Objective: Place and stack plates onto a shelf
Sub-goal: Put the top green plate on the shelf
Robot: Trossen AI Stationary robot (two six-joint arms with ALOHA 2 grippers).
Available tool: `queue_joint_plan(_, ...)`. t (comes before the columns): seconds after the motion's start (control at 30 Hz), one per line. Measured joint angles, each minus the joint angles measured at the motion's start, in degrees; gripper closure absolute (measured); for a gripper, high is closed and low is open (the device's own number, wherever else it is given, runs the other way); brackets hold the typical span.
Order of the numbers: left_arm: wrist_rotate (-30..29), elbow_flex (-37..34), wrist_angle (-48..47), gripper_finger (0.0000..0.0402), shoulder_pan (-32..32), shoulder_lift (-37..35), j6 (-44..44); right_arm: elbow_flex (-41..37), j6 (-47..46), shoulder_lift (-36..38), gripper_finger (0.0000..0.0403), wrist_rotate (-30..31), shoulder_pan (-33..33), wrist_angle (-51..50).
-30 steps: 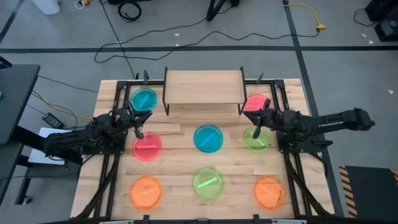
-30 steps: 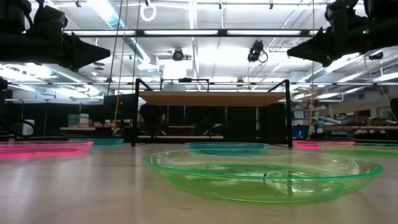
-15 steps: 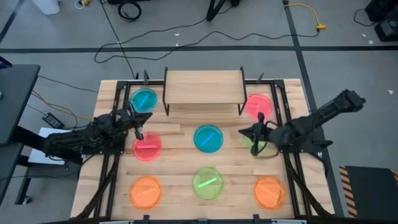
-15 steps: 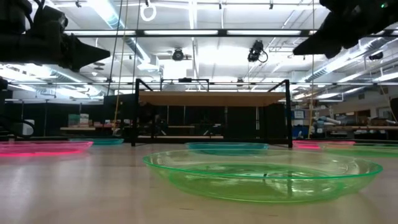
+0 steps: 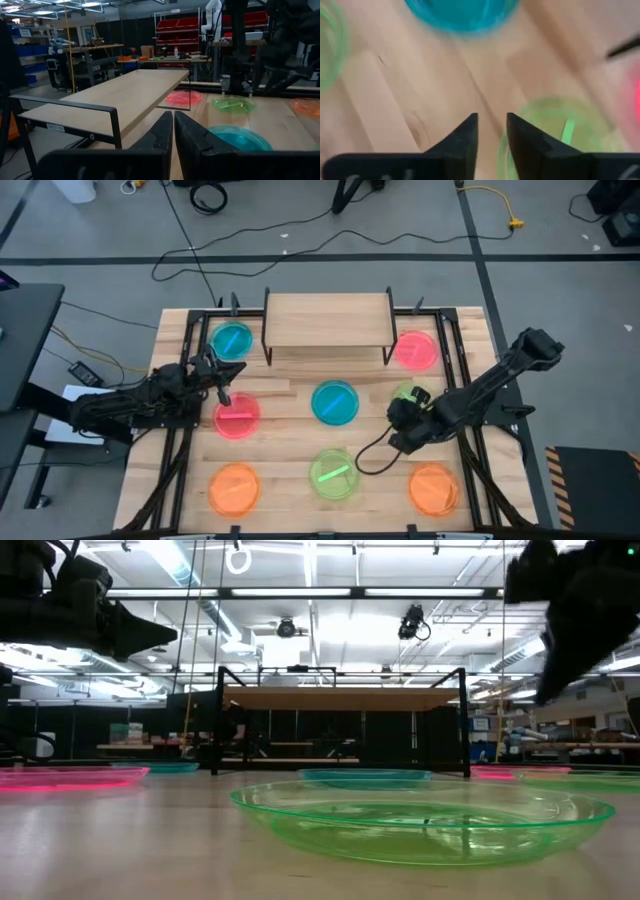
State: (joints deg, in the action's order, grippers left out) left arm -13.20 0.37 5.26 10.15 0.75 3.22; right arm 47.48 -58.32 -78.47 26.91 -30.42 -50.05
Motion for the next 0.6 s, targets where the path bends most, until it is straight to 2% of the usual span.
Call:
queue_joint_plan(0.1,0.0,0.0,0.0,0.0375,0.0,0.0,0.0,0.3,-2.3,-3.1,0.0253,-5.5,1.1,-0.3)
queue_joint_plan(0.2,0.0,0.0,0.0,0.0375,0.0,0.0,0.0,0.3,-3.7,-5.5,0.0242,-9.1,2.6,-0.6)
queue_joint_plan(0.6,0.0,0.0,0.0,0.0375,0.0,0.0,0.0,0.4,-2.7,-11.5,0.0262,-14.8,10.3,-2.0)
